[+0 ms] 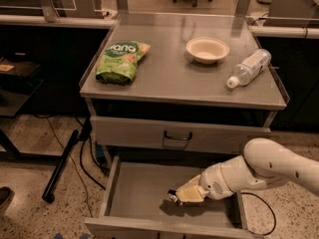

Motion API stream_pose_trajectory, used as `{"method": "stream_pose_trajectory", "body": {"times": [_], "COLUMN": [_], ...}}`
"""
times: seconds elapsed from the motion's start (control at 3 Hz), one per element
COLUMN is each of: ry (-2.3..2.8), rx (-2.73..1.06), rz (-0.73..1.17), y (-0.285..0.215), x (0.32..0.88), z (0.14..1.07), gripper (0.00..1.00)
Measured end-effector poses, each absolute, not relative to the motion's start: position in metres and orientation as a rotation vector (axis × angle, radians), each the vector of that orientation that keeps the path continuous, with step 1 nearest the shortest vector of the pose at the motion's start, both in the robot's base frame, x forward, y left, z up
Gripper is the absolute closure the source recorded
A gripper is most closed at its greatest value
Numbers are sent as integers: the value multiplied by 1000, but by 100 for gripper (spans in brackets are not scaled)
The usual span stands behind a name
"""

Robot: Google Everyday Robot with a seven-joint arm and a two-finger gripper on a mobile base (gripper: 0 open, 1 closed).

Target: Place rxbar chocolate into middle drawer

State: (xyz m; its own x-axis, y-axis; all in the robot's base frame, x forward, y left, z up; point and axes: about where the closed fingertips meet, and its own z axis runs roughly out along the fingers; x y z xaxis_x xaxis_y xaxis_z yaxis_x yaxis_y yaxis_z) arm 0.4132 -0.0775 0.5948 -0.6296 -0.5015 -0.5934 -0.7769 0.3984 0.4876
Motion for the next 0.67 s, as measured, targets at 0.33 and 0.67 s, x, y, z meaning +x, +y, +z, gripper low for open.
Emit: {"method": "stream_pose_trajectory", "body": {"times": [0.33,0.67], "ry": [2301,2301], "rx": [-1004,-873], "rz": [1094,1146], "y": [-82,-88], "x": [432,452], "z": [569,519], "gripper": [100,100]}}
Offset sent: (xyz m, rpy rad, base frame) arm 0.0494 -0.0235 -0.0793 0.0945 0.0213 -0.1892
